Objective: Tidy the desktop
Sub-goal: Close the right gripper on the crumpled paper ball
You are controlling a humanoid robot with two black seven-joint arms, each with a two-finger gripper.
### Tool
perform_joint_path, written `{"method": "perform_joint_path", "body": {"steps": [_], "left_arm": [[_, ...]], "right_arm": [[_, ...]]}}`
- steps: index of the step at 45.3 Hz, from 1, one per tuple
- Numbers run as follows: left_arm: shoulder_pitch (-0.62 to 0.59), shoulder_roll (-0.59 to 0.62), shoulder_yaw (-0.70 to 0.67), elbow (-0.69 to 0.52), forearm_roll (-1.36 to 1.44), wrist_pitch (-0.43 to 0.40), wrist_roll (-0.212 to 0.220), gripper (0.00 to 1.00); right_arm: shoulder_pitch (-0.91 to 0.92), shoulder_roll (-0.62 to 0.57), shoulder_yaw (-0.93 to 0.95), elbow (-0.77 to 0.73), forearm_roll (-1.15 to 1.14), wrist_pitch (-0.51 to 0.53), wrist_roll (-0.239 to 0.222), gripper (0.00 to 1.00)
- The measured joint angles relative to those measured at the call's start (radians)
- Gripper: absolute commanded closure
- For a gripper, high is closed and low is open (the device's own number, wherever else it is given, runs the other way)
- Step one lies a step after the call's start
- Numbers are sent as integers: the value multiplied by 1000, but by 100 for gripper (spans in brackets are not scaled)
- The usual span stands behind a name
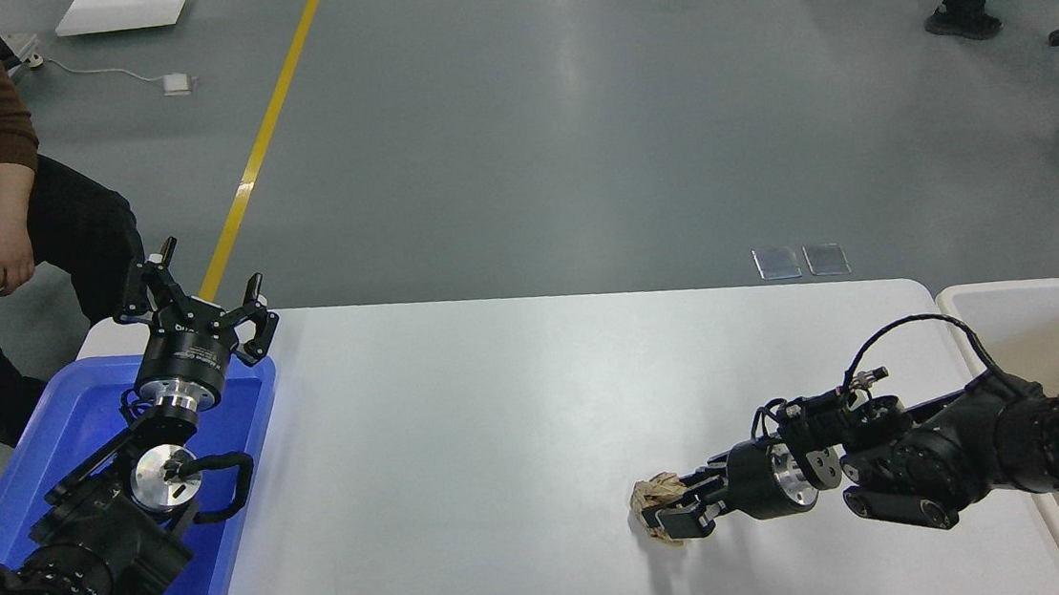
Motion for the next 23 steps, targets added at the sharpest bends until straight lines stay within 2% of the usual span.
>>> {"method": "perform_joint_path", "body": {"steps": [23], "left_arm": [[0, 0, 0, 0, 0, 0, 0, 0]], "right_arm": [[-17, 8, -1, -36, -7, -24, 25, 100]]}}
